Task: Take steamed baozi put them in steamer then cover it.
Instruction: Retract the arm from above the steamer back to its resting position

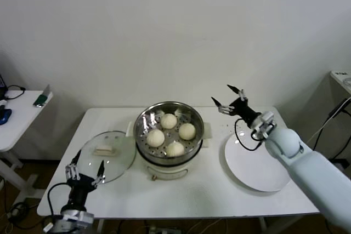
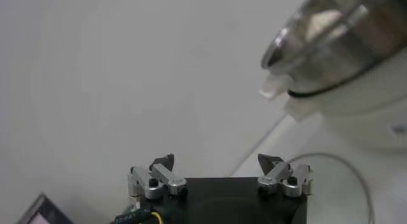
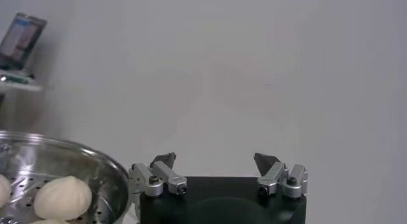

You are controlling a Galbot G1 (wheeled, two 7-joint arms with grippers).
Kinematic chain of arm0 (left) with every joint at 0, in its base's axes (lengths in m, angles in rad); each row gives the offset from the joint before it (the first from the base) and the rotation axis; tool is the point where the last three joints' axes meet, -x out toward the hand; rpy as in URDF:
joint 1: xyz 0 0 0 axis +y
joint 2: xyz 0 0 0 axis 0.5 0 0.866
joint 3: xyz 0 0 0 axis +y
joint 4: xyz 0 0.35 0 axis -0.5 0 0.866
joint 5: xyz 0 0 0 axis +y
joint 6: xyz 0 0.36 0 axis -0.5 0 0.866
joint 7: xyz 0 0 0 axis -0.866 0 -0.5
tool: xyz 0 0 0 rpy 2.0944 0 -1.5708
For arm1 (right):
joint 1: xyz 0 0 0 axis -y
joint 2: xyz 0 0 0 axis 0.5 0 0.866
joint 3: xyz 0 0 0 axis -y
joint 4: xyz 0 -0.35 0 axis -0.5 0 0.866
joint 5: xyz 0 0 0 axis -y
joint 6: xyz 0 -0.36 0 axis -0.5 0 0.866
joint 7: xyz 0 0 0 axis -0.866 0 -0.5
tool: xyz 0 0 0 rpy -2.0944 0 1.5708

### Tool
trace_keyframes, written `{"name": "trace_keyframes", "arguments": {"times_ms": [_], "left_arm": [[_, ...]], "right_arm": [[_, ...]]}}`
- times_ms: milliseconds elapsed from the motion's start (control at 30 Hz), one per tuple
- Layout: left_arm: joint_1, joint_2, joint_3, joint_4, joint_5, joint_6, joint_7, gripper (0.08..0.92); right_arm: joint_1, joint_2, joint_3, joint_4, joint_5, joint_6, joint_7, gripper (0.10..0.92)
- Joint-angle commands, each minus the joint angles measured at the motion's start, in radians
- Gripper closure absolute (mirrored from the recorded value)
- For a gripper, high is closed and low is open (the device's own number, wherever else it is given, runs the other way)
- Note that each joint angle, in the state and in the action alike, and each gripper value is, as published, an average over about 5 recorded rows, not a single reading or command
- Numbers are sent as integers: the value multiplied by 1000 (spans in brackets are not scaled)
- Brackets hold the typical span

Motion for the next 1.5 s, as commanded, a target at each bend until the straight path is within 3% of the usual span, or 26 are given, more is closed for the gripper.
{"name": "trace_keyframes", "arguments": {"times_ms": [33, 767, 1033, 1500], "left_arm": [[-65, 62, 53, 83, 507, 88, 9, 177], [-398, 57, 87, 586, 746, 11, -112, 177], [-476, 44, 87, 664, 742, 1, -165, 177], [-566, 50, 97, 767, 743, -13, -184, 177]], "right_arm": [[-487, 169, 494, 146, -105, -34, 25, 203], [-569, 247, 551, 169, -158, -61, -13, 203], [-555, 256, 539, 140, -174, -57, -18, 203], [-541, 272, 527, 119, -202, -49, -24, 203]]}}
